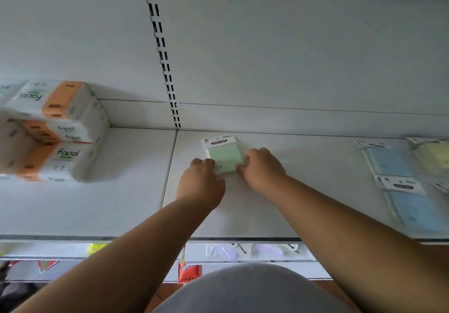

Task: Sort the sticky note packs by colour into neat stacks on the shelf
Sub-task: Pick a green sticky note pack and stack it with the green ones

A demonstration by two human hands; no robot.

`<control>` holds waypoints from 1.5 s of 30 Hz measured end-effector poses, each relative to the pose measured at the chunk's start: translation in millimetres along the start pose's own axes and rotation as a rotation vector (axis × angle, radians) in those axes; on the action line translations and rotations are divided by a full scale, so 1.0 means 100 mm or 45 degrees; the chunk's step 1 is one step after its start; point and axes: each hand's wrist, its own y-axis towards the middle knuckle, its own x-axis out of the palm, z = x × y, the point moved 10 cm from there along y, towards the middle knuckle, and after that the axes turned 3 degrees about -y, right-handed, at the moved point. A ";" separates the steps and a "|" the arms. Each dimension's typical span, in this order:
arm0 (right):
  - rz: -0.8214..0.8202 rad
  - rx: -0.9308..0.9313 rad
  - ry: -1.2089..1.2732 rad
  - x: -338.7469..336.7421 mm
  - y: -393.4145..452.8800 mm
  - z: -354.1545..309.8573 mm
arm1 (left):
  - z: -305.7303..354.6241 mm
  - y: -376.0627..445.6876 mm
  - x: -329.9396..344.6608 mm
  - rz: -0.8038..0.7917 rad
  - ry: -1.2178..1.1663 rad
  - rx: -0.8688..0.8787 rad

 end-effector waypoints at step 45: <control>0.559 0.585 0.402 -2.39 -1.73 6.30 | 5.61 -1.42 3.09 -0.295 -0.073 0.584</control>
